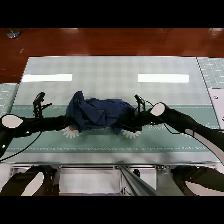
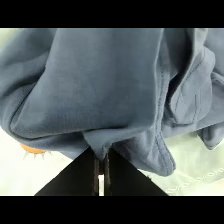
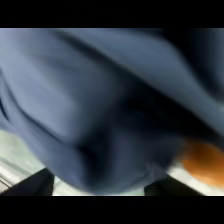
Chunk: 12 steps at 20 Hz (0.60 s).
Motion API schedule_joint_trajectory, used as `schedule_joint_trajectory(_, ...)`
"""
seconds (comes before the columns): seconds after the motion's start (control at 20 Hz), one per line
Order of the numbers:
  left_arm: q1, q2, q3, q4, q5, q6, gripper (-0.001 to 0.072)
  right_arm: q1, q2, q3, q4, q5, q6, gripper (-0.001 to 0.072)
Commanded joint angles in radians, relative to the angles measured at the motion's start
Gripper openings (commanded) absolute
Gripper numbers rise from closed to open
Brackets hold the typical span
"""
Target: Fold the shirts.
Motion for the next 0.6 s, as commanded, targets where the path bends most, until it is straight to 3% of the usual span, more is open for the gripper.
schedule_joint_trajectory(0.0,0.000,-0.001,0.005,0.000,0.000,0.005,0.0027,0.034,-0.065,0.081,0.025,-0.016,-0.017,0.0106)
schedule_joint_trajectory(0.05,0.011,-0.001,0.017,0.000,0.002,0.017,0.0027,0.028,-0.061,0.098,0.024,-0.008,-0.046,0.0023)
schedule_joint_trajectory(0.15,0.074,0.006,0.105,-0.001,-0.022,0.018,0.0027,-0.014,-0.031,0.164,-0.017,0.078,-0.088,0.0022)
schedule_joint_trajectory(0.35,0.221,0.015,0.429,-0.071,-0.034,0.018,0.0027,-0.204,0.122,0.496,-0.312,0.240,0.022,0.0022)
schedule_joint_trajectory(0.55,0.262,0.017,0.764,-0.142,-0.031,-0.002,0.0026,-0.348,0.216,0.936,-0.373,0.418,0.018,0.0022)
